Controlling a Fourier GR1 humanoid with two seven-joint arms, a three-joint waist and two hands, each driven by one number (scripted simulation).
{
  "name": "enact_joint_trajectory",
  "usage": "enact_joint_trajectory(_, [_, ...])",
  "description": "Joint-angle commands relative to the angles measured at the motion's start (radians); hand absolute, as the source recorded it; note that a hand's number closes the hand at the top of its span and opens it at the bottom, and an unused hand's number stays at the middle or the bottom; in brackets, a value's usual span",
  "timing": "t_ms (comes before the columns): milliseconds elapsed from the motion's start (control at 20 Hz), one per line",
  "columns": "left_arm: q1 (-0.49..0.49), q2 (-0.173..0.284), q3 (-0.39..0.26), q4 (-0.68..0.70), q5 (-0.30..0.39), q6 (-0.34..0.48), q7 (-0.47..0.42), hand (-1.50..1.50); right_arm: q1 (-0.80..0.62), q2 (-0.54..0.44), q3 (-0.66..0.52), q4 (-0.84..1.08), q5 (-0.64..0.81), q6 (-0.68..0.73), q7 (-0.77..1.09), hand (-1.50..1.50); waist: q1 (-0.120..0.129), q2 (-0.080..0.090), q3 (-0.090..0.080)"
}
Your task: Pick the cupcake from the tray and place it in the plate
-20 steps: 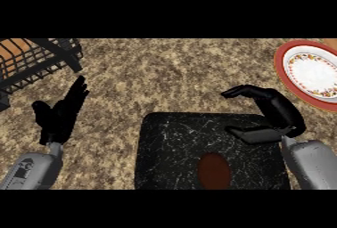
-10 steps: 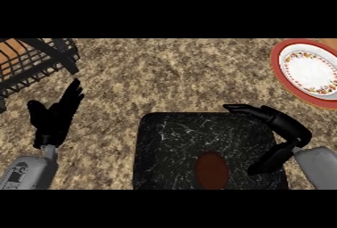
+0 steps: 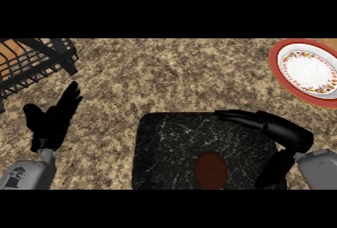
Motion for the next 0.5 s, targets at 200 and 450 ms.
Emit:
enact_joint_trajectory(200, [-0.018,-0.017,0.012,0.062,-0.031,-0.038,-0.028,0.0,-0.024,-0.031,0.067,-0.075,0.167,0.056,0.101,-1.5,0.0,0.002,0.0])
enact_joint_trajectory(450, [-0.021,-0.038,0.024,0.0,-0.039,-0.021,0.025,0.0,-0.037,0.012,0.104,-0.059,0.313,0.012,0.131,-1.5,0.003,0.002,0.0])
